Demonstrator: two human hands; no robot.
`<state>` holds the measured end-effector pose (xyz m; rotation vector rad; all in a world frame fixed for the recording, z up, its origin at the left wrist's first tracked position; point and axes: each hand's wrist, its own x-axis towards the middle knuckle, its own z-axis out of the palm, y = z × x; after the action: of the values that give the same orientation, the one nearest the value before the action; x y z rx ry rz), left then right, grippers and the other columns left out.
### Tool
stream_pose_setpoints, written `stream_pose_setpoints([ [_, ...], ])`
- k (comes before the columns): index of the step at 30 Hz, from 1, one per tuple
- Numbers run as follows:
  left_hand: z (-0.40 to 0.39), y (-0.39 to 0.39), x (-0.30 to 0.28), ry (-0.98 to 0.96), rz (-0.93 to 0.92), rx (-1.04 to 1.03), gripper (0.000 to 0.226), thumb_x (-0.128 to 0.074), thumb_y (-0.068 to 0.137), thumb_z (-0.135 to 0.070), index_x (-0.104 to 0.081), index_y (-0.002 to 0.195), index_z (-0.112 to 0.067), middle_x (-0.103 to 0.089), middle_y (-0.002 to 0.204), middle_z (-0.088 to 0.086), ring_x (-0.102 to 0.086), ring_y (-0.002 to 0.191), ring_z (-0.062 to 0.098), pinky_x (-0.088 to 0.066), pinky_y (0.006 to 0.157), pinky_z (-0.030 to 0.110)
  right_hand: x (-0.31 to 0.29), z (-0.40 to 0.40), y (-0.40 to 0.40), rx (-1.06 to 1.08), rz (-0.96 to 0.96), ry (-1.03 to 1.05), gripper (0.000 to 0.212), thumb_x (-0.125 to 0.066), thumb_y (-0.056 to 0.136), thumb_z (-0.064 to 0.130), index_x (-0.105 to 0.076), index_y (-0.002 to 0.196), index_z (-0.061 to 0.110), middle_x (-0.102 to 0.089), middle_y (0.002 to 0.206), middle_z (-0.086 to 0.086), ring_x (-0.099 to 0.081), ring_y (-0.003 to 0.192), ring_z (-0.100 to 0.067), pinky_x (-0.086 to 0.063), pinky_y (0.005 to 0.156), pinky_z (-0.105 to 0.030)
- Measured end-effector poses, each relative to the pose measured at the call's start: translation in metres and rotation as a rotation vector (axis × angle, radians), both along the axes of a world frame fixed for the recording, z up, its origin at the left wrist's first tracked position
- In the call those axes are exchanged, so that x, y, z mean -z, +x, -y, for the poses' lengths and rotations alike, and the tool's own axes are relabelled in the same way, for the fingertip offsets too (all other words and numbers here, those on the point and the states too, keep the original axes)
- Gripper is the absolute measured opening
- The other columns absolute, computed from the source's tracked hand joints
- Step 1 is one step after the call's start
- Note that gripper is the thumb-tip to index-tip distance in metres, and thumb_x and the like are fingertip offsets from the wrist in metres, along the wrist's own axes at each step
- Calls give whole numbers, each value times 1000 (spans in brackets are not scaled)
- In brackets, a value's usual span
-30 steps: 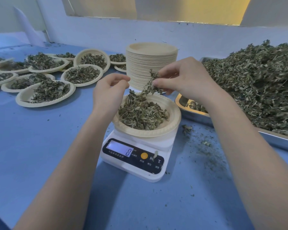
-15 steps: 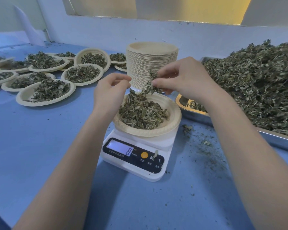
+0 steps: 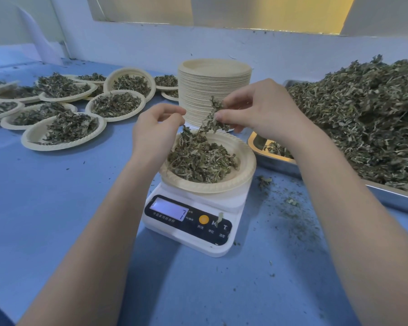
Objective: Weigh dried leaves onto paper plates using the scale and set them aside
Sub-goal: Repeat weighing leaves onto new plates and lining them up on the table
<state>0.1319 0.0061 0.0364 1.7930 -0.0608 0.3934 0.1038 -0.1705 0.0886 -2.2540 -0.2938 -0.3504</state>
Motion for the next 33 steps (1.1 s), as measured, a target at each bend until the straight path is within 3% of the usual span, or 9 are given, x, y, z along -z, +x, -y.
stream_pose_setpoints([
  [4,-1,0,0,5,-1,-9,20,-55,84,-18,-68,85,-33,-66,83,-15,-58,76,5,-46,69,22,-2,10,6,109,74,-95,14,-75,80,24,-73,88,13,-67,72,5,-61,54,0,-43,54,-7],
  [7,-1,1,1,2,2,-21,20,-55,84,-18,-69,86,-31,-65,80,-17,-57,74,0,-45,68,20,-3,32,14,408,142,-437,19,-70,84,24,-73,99,13,-68,91,-6,-63,83,-20,-47,73,-24],
  [10,-1,2,2,9,-9,-31,19,-55,84,-18,-68,87,-31,-64,78,-18,-55,73,-2,-46,70,21,0,46,16,572,-37,-674,31,-71,82,22,-67,112,17,-62,113,-13,-57,104,-32,-47,77,-36],
  [13,-1,3,4,7,-46,-10,18,-56,85,-18,-68,86,-32,-62,80,-17,-55,75,0,-49,77,28,1,41,14,385,-135,-562,43,-74,81,28,-62,122,26,-61,121,-5,-55,110,-24,-46,88,-35],
  [17,-4,4,5,6,-69,-1,18,-55,85,-19,-68,90,-31,-63,81,-18,-55,73,2,-49,78,30,-4,32,9,40,-227,-430,40,-70,84,19,-61,121,32,-61,116,8,-58,94,-10,-39,78,-23],
  [21,-6,4,4,28,-128,33,21,-56,86,-21,-66,103,-28,-63,100,-13,-57,81,7,-46,75,25,-6,33,1,-157,-499,-642,88,-78,73,27,-30,146,35,-42,133,16,-42,117,-2,-32,91,-23],
  [24,-5,3,5,13,-234,93,37,-54,90,-26,-56,127,-24,-54,114,-10,-52,91,3,-37,80,21,-4,33,0,-243,-656,-663,128,-88,48,44,-9,149,43,-21,148,23,-21,135,0,-24,107,-26],
  [29,-6,-4,11,76,-290,85,38,-50,93,-38,-51,125,-18,-51,92,-18,-51,83,1,-35,70,18,10,24,3,-297,-667,-606,154,-89,32,47,15,146,43,-2,157,19,-6,144,-6,-15,116,-33],
  [33,-5,-14,10,-4,-369,124,34,-46,96,-34,-50,122,-13,-57,131,3,-51,122,29,-37,97,31,19,26,4,-279,-594,-513,154,-92,36,47,18,145,44,-5,159,12,-12,144,-11,-19,116,-36],
])
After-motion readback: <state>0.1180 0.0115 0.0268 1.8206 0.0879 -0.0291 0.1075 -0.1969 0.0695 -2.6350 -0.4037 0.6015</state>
